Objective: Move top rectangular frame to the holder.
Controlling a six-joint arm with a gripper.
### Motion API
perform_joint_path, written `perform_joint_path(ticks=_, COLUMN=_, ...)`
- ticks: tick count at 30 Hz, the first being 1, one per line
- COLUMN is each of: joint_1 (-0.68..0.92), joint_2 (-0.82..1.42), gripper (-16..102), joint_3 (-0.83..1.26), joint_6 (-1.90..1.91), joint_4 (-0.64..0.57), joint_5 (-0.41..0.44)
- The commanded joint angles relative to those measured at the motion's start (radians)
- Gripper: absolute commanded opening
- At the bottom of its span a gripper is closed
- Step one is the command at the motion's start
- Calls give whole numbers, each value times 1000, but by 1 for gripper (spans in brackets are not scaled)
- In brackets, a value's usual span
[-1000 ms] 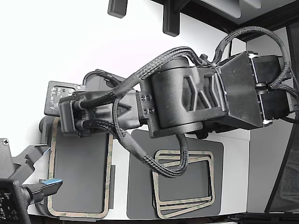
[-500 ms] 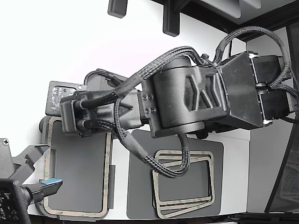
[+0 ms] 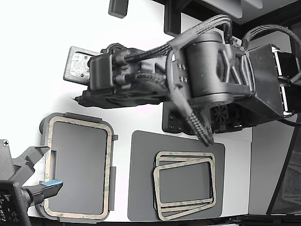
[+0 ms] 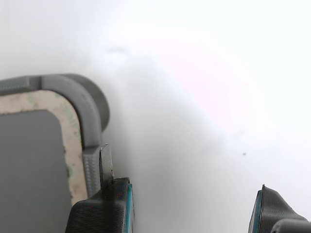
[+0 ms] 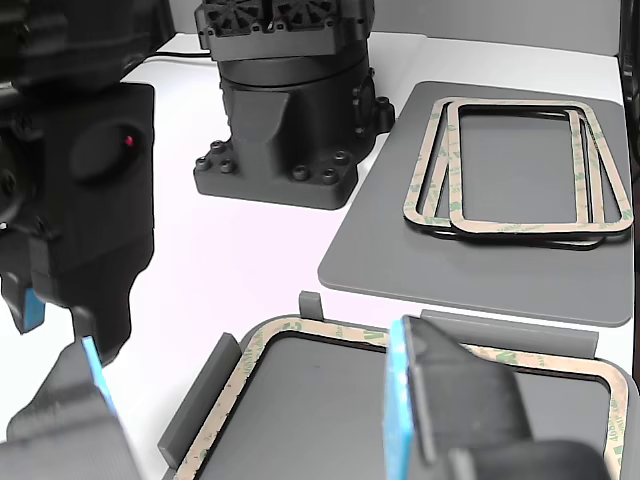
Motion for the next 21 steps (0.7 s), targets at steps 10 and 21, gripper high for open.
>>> perform_joint_path(ticks=10, joint_1=-160, joint_2=762, gripper=100, joint_3=767, joint_6=-138, joint_4=-400, joint_5=-98)
perform_joint_path(ticks=21, joint_1=-164, joint_2=1154, gripper=100, joint_3=1080, joint_6=-155, joint_4=-448, joint_5=-51)
